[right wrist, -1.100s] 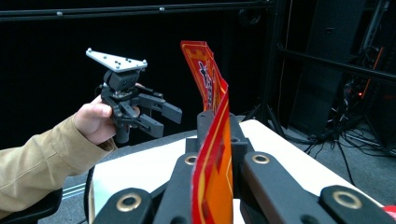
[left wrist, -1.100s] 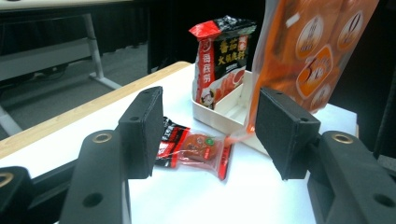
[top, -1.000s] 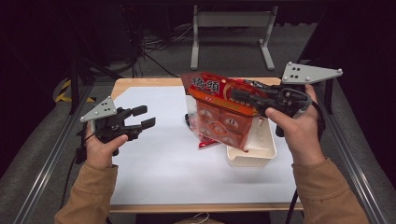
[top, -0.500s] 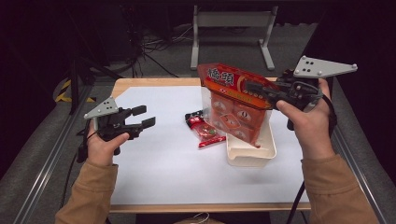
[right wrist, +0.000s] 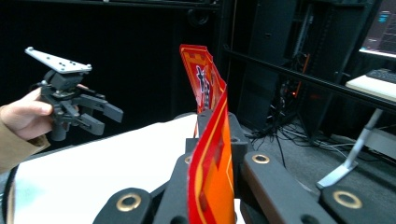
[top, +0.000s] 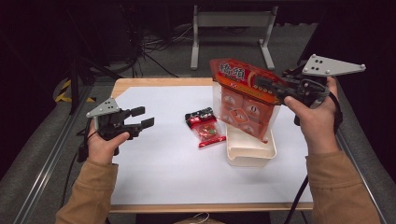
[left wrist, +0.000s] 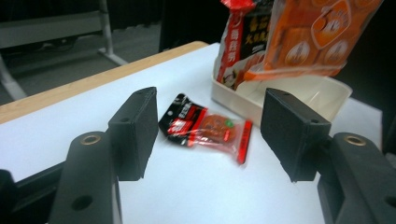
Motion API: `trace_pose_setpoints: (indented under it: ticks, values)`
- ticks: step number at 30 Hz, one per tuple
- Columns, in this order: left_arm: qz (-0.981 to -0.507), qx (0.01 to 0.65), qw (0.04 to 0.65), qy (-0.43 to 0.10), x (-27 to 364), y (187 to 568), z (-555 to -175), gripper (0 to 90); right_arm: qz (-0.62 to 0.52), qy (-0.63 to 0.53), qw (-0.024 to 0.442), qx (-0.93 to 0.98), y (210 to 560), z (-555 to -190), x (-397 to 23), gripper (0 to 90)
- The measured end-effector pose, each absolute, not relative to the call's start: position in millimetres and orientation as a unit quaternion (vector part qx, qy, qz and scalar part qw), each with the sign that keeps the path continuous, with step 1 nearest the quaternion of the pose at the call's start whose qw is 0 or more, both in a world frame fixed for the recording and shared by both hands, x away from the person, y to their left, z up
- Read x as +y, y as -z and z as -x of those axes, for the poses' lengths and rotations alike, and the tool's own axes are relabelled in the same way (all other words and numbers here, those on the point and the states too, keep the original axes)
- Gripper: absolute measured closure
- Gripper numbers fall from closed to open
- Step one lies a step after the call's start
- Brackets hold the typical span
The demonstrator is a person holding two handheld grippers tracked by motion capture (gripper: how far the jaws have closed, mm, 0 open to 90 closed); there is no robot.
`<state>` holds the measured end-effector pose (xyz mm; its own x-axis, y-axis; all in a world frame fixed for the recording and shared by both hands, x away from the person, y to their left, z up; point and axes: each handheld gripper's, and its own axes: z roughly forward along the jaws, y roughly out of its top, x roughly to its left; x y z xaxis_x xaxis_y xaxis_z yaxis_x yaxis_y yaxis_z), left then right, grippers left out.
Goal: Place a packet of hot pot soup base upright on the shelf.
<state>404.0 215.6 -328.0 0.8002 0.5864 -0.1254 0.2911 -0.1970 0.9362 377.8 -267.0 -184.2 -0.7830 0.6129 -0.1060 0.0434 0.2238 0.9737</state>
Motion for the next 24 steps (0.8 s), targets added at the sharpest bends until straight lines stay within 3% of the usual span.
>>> trace_pose_setpoints:
  ticks: [13,24]
  values:
    - [-0.765,0.292,0.559,-0.129,217.0,331.2,-406.5,38.5,-0.248,-0.579,0.26,0.732,197.0,-390.3,-285.6,89.9]
    - [-0.768,0.295,0.553,-0.129,217.6,333.3,-408.2,38.5,-0.264,-0.582,0.246,0.728,208.0,-394.3,-290.8,89.9]
